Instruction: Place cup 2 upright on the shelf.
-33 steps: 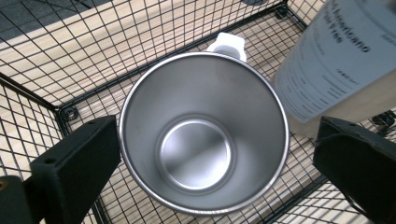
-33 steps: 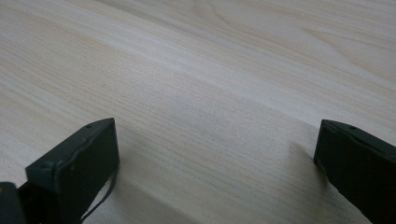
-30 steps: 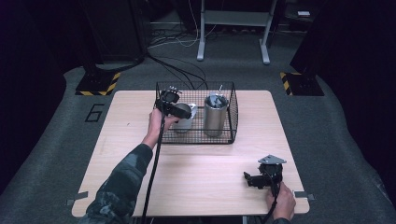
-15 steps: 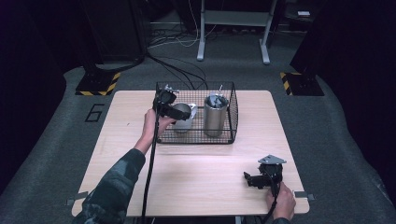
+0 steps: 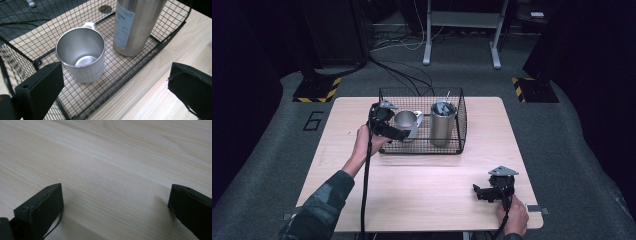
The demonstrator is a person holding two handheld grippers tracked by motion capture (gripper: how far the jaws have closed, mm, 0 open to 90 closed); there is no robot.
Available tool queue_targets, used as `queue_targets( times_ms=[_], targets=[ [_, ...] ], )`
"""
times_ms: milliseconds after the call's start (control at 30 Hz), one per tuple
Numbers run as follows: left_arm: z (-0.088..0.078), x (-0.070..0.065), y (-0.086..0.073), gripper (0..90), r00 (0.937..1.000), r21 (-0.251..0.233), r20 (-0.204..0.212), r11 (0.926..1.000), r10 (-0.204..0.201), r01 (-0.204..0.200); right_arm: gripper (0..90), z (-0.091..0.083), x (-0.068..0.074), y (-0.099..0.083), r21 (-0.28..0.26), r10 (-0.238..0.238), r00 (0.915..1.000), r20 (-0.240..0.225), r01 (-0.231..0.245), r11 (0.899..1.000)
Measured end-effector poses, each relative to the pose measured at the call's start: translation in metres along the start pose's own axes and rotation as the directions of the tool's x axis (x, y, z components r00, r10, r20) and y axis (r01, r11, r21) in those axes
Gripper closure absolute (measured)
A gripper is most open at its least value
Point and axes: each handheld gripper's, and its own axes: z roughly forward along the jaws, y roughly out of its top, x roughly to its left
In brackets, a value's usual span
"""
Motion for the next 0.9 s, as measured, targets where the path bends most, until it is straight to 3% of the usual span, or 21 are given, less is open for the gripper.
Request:
queue_targets(
  times_ms=[133, 533, 900],
  targets=[
    [-0.010, -0.001, -0.013, 0.1, 0.9996, -0.002, -0.017, 0.9997, 0.024, -0.024, 0.0, 0.000, 0.000, 0.000, 0.000, 0.001, 1.0000, 0.000, -0.001, 1.000],
    [-0.036, 0.000, -0.054, 0.7, 0.9965, -0.012, -0.072, 0.9989, 0.044, -0.045, 0.0, 0.000, 0.000, 0.000, 0.002, -0.002, 1.0000, -0.001, 0.002, 1.000],
    [-0.048, 0.007, -0.101, 1.9, 0.9941, -0.016, -0.108, 0.9999, 0.003, -0.004, 0.0, 0.000, 0.000, 0.000, 0.001, -0.004, 1.0000, -0.001, 0.004, 1.000]
  ],
)
